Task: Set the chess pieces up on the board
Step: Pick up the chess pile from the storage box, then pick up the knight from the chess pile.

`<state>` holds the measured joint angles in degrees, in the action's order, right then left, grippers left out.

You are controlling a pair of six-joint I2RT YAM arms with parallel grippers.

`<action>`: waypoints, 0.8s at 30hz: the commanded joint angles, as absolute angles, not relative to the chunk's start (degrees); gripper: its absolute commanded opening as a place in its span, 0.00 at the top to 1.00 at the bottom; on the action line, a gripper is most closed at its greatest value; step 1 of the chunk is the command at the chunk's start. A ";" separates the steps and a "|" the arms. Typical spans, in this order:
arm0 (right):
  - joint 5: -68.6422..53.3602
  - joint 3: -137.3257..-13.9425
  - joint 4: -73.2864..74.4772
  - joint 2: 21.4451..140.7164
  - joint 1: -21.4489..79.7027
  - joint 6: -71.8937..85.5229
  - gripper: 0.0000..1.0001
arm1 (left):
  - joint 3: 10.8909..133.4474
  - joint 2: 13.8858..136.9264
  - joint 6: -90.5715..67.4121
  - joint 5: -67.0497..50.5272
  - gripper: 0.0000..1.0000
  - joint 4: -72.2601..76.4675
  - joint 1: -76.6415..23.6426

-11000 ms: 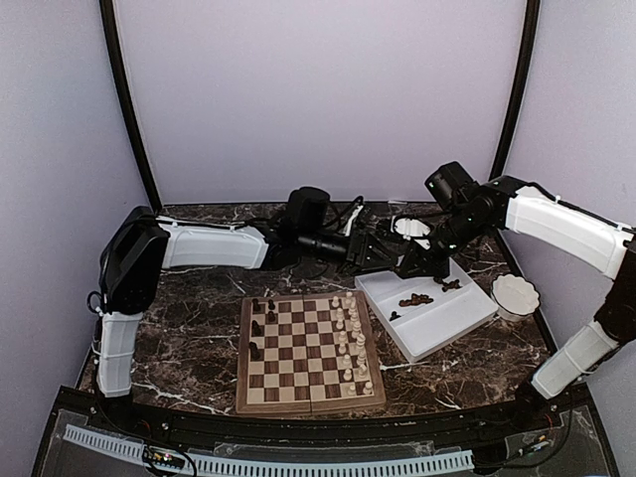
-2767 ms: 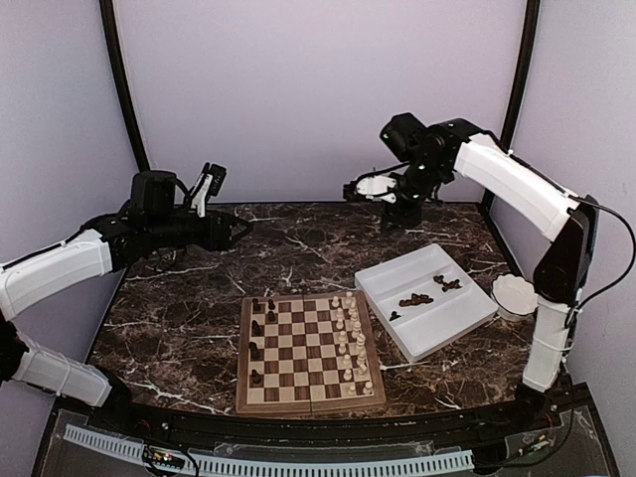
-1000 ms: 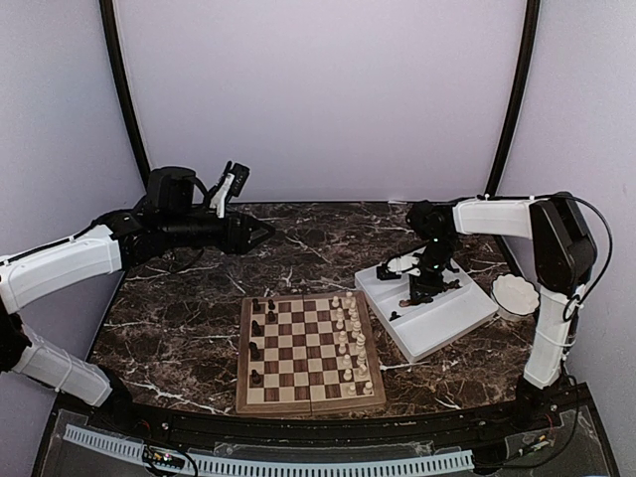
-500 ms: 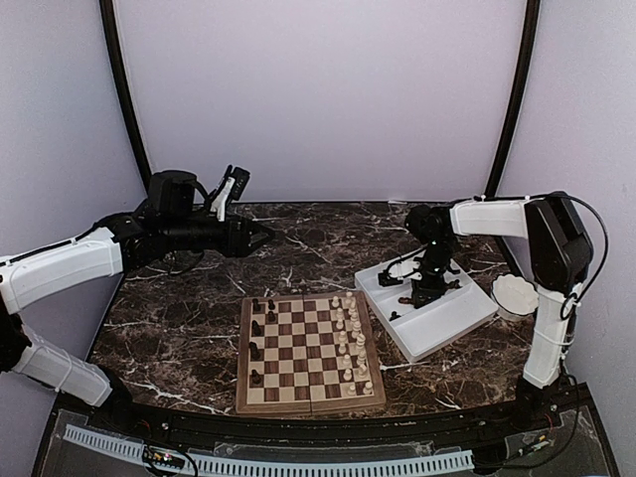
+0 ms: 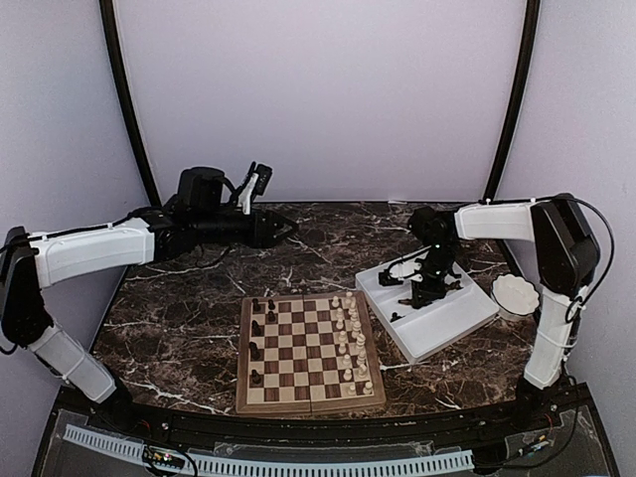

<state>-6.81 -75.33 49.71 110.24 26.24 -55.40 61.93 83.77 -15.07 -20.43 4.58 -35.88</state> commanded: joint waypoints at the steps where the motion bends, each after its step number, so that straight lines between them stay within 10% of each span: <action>1: -13.56 -74.36 47.17 103.42 25.80 -52.31 0.94 | 66.65 89.00 -21.49 -22.19 0.44 11.26 -38.90; 24: -15.46 -68.32 35.01 90.86 28.68 -42.23 0.95 | 90.48 123.59 -61.74 -34.18 0.52 21.25 -46.70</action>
